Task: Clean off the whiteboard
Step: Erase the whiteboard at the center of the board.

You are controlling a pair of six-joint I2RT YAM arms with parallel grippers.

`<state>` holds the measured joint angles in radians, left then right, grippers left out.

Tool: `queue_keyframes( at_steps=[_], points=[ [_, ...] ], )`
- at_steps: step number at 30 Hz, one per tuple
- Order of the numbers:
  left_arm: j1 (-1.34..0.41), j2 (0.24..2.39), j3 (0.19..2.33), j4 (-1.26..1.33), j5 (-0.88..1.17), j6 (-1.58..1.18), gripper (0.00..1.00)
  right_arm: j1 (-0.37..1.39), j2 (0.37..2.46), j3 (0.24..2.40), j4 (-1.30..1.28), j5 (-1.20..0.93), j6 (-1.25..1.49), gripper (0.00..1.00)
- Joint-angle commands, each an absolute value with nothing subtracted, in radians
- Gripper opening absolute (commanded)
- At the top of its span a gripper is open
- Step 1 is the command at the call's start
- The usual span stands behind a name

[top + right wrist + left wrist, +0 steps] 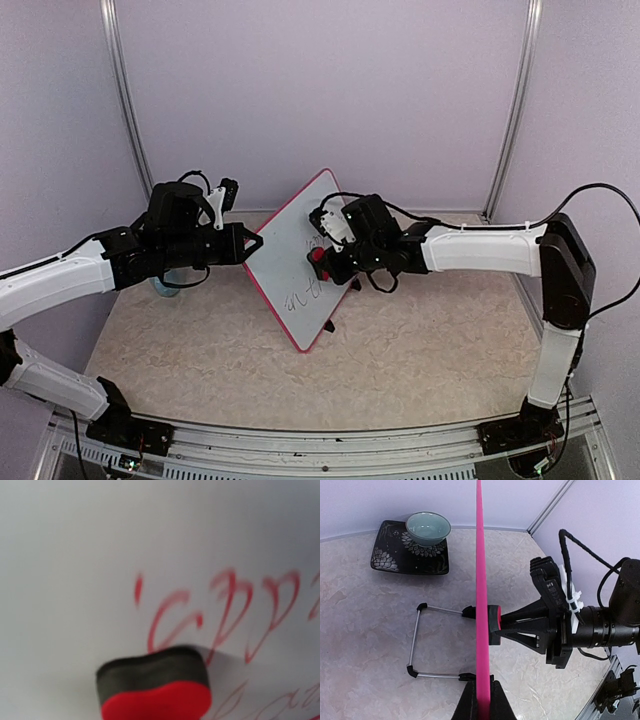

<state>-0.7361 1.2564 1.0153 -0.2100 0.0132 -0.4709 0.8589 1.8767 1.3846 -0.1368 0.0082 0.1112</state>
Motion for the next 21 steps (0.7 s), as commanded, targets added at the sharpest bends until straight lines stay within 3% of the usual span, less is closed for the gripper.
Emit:
queue_keyframes(
  at_steps=[1,8,21],
  points=[
    [-0.755,1.249,0.996,-0.254,0.106,-0.448,0.0,0.854,1.91,1.535,-0.128,0.0,0.073,0.0],
    [-0.751,1.248,0.994,-0.252,0.114,-0.45,0.0,0.851,1.963,1.642,-0.169,0.007,0.055,0.0],
    [-0.747,1.252,1.002,-0.248,0.125,-0.445,0.0,0.847,1.921,1.354,-0.064,-0.015,0.119,0.0]
  ],
)
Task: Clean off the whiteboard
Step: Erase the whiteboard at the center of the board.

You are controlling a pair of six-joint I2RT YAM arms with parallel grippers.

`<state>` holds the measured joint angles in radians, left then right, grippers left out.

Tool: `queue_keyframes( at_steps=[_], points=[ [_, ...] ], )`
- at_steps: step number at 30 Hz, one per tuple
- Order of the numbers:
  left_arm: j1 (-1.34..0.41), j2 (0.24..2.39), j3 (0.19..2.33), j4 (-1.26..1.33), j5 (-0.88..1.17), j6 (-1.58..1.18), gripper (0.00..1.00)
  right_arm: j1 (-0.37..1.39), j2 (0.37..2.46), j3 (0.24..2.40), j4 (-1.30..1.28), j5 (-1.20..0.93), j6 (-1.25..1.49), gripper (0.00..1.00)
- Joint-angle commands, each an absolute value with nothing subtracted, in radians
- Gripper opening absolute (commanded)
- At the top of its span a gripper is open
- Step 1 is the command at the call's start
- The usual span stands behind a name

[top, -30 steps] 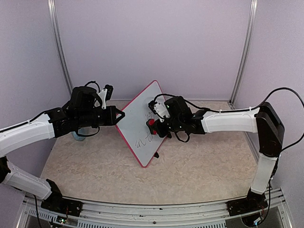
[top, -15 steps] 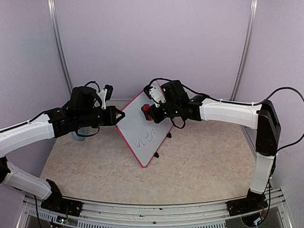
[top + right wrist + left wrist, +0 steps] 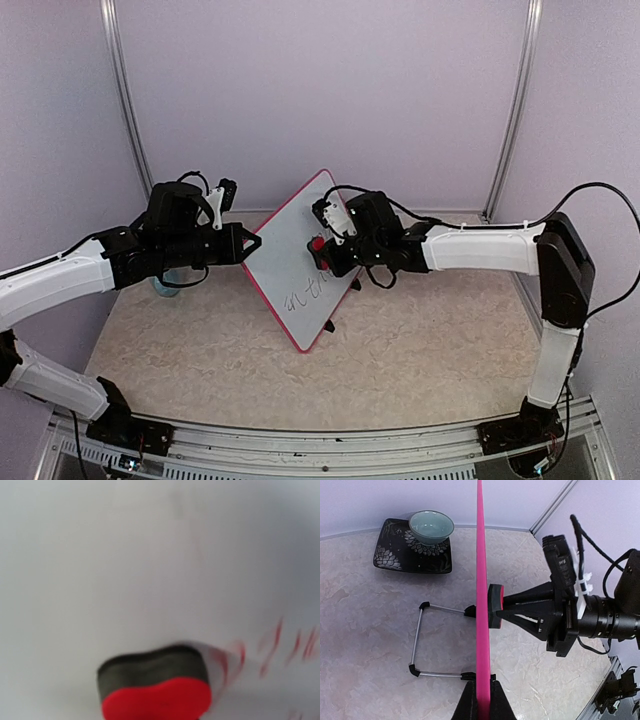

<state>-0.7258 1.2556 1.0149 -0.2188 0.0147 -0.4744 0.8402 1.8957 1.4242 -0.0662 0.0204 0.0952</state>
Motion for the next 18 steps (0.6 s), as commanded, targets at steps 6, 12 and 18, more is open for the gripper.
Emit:
queue_keyframes(
  at_steps=[6,12,18],
  points=[
    [-0.747,1.256,1.003,-0.25,0.127,-0.448,0.0,0.845,1.924,1.442,-0.099,-0.011,0.094,0.0],
    [-0.747,1.254,1.004,-0.256,0.124,-0.451,0.0,0.845,1.95,1.612,-0.157,-0.006,0.063,0.0],
    [-0.747,1.25,1.001,-0.255,0.123,-0.451,0.0,0.845,1.961,1.648,-0.17,0.001,0.057,0.0]
  ],
)
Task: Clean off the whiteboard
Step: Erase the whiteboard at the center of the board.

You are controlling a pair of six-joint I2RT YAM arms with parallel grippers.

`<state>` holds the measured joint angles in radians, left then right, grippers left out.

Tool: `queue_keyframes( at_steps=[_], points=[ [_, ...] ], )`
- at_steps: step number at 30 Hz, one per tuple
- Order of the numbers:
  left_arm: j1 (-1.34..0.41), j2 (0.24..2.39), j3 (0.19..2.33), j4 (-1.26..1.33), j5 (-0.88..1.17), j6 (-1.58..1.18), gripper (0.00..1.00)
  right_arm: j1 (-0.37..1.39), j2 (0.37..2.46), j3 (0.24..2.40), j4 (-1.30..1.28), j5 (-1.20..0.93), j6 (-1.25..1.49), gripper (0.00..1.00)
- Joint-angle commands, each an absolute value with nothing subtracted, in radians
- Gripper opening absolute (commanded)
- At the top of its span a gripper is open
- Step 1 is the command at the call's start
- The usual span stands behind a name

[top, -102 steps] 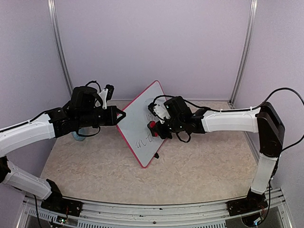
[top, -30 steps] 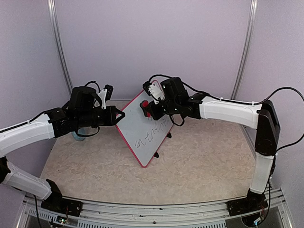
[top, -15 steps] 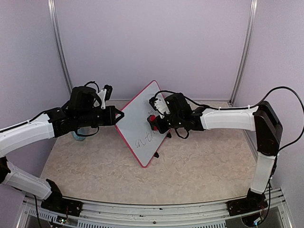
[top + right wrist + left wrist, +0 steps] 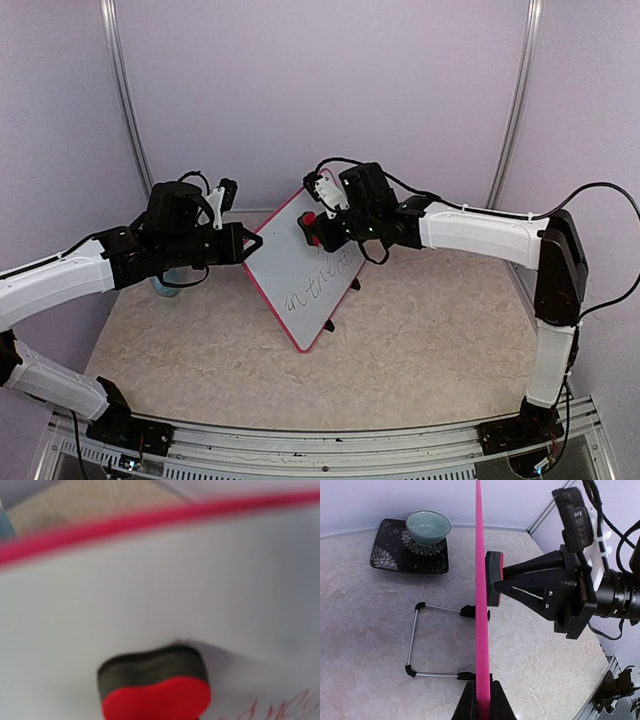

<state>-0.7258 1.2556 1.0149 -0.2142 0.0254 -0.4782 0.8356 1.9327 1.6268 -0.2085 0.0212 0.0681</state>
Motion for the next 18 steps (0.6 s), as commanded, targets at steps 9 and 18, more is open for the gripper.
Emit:
queue_keyframes(
  at_steps=[9,18],
  points=[
    [-0.747,1.255,1.001,-0.249,0.127,-0.449,0.0,0.825,1.944,1.462,-0.106,0.001,0.098,0.0],
    [-0.749,1.256,0.995,-0.242,0.13,-0.453,0.0,0.816,1.926,1.409,-0.076,-0.018,0.116,0.0]
  ],
)
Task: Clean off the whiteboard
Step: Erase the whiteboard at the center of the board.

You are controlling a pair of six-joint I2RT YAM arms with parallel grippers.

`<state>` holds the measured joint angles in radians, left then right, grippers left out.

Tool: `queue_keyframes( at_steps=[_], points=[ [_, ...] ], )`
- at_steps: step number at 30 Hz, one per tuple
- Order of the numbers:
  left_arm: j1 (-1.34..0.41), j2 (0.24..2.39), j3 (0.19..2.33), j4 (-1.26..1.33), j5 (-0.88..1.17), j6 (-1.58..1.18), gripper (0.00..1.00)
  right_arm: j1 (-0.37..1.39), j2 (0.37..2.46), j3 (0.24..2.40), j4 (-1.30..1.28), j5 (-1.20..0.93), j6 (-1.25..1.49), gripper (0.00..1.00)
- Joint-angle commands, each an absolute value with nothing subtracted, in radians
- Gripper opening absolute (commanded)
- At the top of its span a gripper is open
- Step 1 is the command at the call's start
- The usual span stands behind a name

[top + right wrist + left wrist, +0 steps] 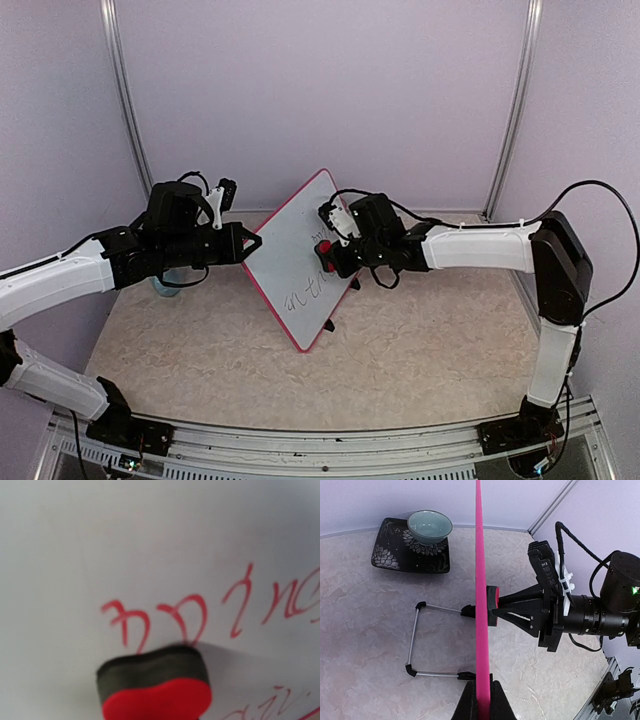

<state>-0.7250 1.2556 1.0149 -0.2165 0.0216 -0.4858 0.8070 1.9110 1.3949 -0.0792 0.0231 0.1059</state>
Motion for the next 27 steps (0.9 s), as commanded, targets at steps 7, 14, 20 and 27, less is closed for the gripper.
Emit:
queue_keyframes(
  at_steps=[7,14,20,27],
  points=[
    [-0.75,1.252,0.99,-0.241,0.128,-0.457,0.0,0.816,1.931,1.571,-0.124,-0.027,0.097,0.0],
    [-0.75,1.247,0.983,-0.241,0.125,-0.457,0.0,0.816,1.955,1.63,-0.148,-0.003,0.084,0.0],
    [-0.75,1.247,0.982,-0.239,0.125,-0.455,0.0,0.815,1.964,1.516,-0.114,-0.007,0.106,0.0],
    [-0.75,1.248,0.978,-0.235,0.129,-0.456,0.0,0.81,1.943,1.387,-0.067,-0.012,0.133,0.0]
  ],
)
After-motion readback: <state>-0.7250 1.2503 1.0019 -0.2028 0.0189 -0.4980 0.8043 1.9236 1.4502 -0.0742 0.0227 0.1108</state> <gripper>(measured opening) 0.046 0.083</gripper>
